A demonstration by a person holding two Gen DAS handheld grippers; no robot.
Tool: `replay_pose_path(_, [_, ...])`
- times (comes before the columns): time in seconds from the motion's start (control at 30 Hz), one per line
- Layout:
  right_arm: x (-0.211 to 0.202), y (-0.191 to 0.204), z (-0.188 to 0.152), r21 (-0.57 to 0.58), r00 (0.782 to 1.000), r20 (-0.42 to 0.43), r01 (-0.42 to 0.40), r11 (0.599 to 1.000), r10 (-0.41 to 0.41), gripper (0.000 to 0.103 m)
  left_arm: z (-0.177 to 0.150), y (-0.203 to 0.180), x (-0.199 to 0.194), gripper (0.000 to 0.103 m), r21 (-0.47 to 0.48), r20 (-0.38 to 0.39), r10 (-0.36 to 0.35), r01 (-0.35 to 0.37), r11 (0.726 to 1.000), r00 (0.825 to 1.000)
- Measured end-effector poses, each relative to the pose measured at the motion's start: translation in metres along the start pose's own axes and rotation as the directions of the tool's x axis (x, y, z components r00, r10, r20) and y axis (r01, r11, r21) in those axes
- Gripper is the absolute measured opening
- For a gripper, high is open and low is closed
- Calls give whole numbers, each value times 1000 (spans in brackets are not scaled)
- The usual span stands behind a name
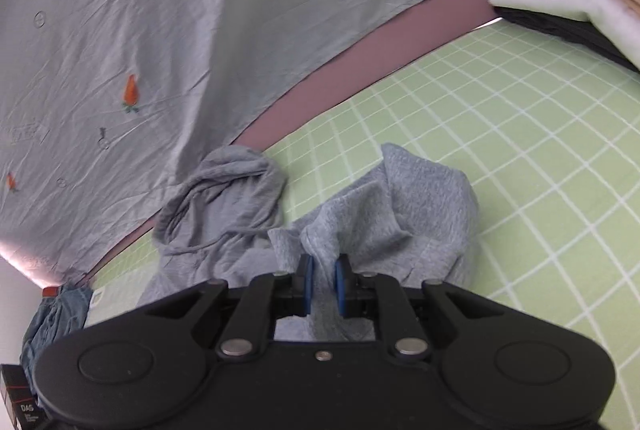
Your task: Fold clothes
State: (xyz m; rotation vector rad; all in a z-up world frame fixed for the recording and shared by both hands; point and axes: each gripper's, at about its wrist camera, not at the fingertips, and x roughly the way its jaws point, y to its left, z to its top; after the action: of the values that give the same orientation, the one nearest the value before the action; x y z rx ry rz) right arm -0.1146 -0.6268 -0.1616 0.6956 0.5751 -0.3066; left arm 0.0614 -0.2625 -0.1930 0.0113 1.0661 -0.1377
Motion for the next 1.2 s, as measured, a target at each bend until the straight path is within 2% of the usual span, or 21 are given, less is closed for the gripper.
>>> replay_pose_path(0.07, [14, 16, -10, -44, 998, -61, -17, 999, 14, 14, 0, 0, 0, 103, 0, -1, 0, 0, 1000, 1000])
replay_pose_path(0.1, [19, 21, -16, -63, 996, -84, -12, 998, 6, 19, 0, 0, 0, 103, 0, -1, 0, 0, 1000, 1000])
replay_pose_path(0.17, [21, 26, -25, -86, 994, -105, 2, 996, -11, 34, 0, 0, 0, 103, 0, -1, 0, 0, 1000, 1000])
replay_pose_path(0.2, [19, 27, -28, -91, 994, -107, 6, 996, -16, 47, 0, 0, 0, 103, 0, -2, 0, 0, 1000, 1000])
replay_pose_path(0.23, [14, 26, -29, -85, 995, -98, 8, 996, -16, 54, 0, 0, 0, 103, 0, -2, 0, 0, 1000, 1000])
replay_pose_path(0.3, [1, 19, -29, -55, 998, -64, 25, 998, -29, 58, 1, 0, 0, 103, -6, -11, -1, 1, 1000, 1000])
replay_pose_path(0.33, [-7, 15, -29, -46, 998, -41, 50, 998, -52, 64, 2, 0, 0, 103, -9, -15, -2, 2, 1000, 1000])
replay_pose_path(0.37, [-13, 12, -30, -51, 995, -17, 95, 994, -96, 67, 2, 1, 0, 103, -11, -20, -3, 2, 1000, 1000])
replay_pose_path(0.43, [-27, 7, -31, -57, 982, 32, 186, 981, -184, 83, 4, 1, 0, 103, -17, -29, -4, 3, 1000, 1000])
replay_pose_path(0.5, [-36, 1, -36, -95, 951, 58, 309, 946, -305, 86, 5, 1, 0, 103, -22, -37, -5, 4, 1000, 999])
replay_pose_path(0.57, [-39, -9, -45, -147, 902, 53, 432, 890, -429, 91, 10, 2, -6, 103, -26, -30, -2, 2, 1000, 1000])
replay_pose_path(0.6, [-40, -15, -49, -159, 880, 48, 474, 866, -473, 91, 12, 2, -9, 103, -29, -27, -1, 0, 1000, 1000])
replay_pose_path(0.67, [-44, -28, -57, -139, 857, 35, 513, 847, -514, 96, 17, 1, -17, 103, -16, -8, 6, -6, 1000, 1000])
replay_pose_path(0.7, [-45, -33, -60, -124, 850, 27, 525, 842, -526, 101, 19, -1, -22, 103, -2, 7, 10, -10, 1000, 1000])
replay_pose_path(0.87, [-45, -53, -63, -25, 847, -22, 530, 848, -530, 101, 30, -27, -41, 103, 117, 59, -16, 9, 993, 998])
replay_pose_path(1.03, [-41, -58, -61, -20, 815, -21, 579, 815, -579, 102, 31, -63, -25, 103, 260, 18, -21, 16, 965, 1000])
replay_pose_path(1.1, [-42, -62, -62, -14, 809, -23, 587, 809, -587, 102, 31, -76, -24, 103, 290, 21, -43, 35, 956, 999])
replay_pose_path(1.2, [-44, -66, -64, -8, 788, -24, 615, 788, -615, 103, 32, -95, -21, 103, 333, 21, -77, 66, 940, 997])
